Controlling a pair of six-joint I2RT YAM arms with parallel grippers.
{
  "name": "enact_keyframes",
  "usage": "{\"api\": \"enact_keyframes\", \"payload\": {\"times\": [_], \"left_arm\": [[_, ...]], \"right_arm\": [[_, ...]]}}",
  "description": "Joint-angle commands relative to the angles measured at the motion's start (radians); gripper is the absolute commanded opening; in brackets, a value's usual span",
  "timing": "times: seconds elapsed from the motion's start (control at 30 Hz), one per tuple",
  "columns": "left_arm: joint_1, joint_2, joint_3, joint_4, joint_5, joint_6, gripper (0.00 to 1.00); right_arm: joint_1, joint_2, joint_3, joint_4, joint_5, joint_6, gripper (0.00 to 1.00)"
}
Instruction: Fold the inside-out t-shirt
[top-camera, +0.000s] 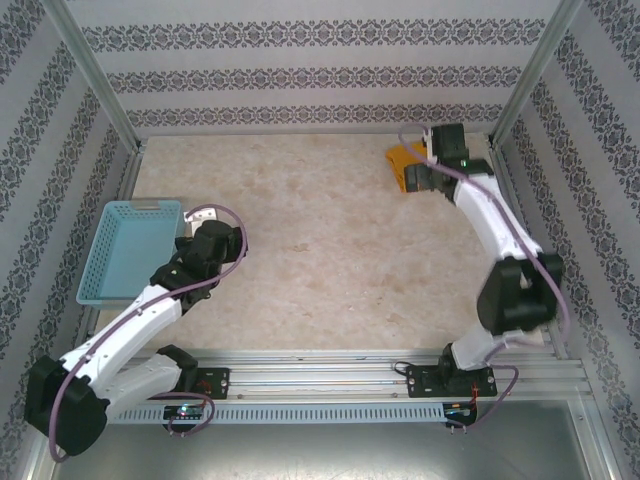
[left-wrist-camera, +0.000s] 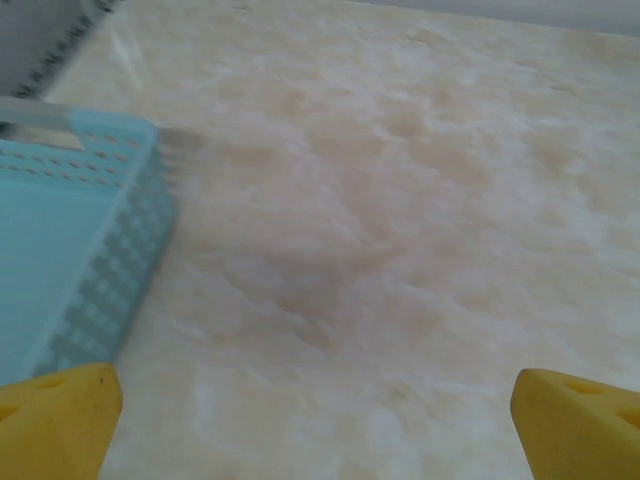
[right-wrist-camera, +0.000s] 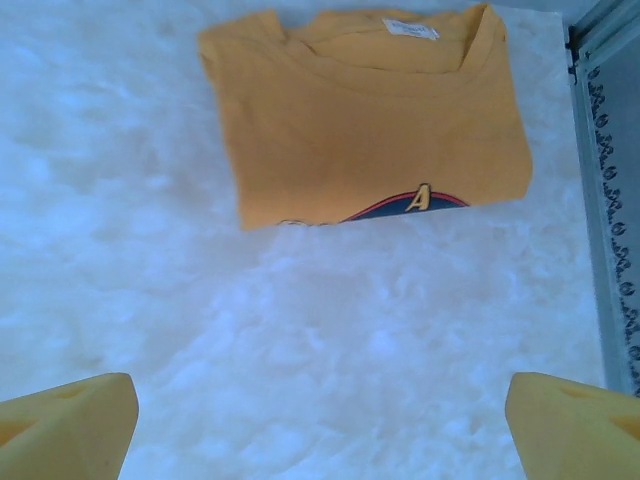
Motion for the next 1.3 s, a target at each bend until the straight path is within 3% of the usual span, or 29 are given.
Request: {"api": "enact_keyframes", "payload": {"times": [0.0, 0.13, 0.23, 0.43, 0.63, 0.73, 0.97, 1.13, 1.17, 1.27], "left_arm": [[0.035, 0.055, -0.018, 0.209, -0.135, 0.197, 1.0], [0.123, 0.146, -0.064, 0.336, -0.126, 0.242, 1.0], [0.142, 0.214, -0.119, 0.504, -0.176, 0.334, 1.0], [0.207, 0.29, -0.269, 0.824, -0.023, 0.402, 1.0], [0.276, 0.349, -0.351, 1.087, 0.168, 0.417, 1.0], [0.296, 0.372, -0.34, 1.099, 0.231, 0.454, 1.0], [0.311, 0.391, -0.371, 1.185, 0.272, 0.482, 1.0], [0.343, 0.62, -0.443, 1.576, 0.295, 0.481, 1.0], [0.342, 0.634, -0.446, 1.594, 0.302, 0.489, 1.0], [0.359, 0.578, -0.386, 1.385, 0.35, 0.47, 1.0]], "right_arm": [[0.029, -0.16, -0.266, 0.255, 0.026, 0.116, 0.97], [0.015, -0.4, -0.646, 0.593, 0.087, 0.168, 0.98], [-0.014, -0.449, -0.844, 0.873, 0.083, 0.156, 0.98], [-0.02, -0.406, -0.879, 0.886, 0.167, 0.089, 0.98], [-0.034, -0.39, -0.933, 0.989, 0.02, 0.077, 0.98], [-0.034, -0.407, -0.956, 1.026, 0.004, 0.073, 0.98], [-0.036, -0.438, -0.982, 1.049, -0.009, 0.07, 0.98], [-0.036, -0.419, -0.978, 1.051, -0.003, 0.066, 0.98], [-0.042, -0.408, -0.98, 1.061, 0.0, 0.066, 0.98], [-0.069, -0.349, -0.981, 1.108, -0.022, 0.076, 0.98]]}}
